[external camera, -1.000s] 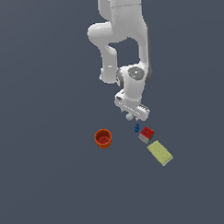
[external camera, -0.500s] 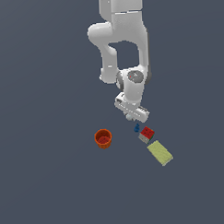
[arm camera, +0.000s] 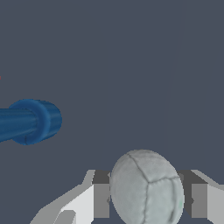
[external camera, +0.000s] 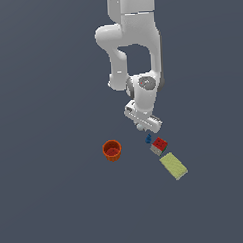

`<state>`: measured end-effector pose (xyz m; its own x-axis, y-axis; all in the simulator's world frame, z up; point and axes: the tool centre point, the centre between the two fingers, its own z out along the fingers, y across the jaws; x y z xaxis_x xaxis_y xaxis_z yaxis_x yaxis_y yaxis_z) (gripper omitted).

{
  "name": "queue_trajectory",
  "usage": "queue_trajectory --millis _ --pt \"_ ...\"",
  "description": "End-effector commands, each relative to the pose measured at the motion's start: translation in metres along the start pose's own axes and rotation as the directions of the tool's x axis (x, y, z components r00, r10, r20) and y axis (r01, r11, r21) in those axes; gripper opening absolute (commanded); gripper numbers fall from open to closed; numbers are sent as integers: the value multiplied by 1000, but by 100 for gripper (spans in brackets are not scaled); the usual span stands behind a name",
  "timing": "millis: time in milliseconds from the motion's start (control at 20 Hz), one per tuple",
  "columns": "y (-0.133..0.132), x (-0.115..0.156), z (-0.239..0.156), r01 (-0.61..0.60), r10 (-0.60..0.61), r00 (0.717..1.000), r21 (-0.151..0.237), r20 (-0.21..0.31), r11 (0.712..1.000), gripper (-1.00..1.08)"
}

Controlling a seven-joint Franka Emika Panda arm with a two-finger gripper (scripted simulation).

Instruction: Pick up a designated object from a clutter of objects.

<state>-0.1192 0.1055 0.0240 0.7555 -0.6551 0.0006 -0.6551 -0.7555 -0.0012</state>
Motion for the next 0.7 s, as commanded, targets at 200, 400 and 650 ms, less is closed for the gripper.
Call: queue_trajectory --millis 200,400,650 --pt "-3 4 -10 0 0 1000 0 0 1000 -100" --pt "-8 9 -24 0 0 1000 0 0 1000 -100" --pt "-17 19 -52 0 0 1000 0 0 1000 -100"
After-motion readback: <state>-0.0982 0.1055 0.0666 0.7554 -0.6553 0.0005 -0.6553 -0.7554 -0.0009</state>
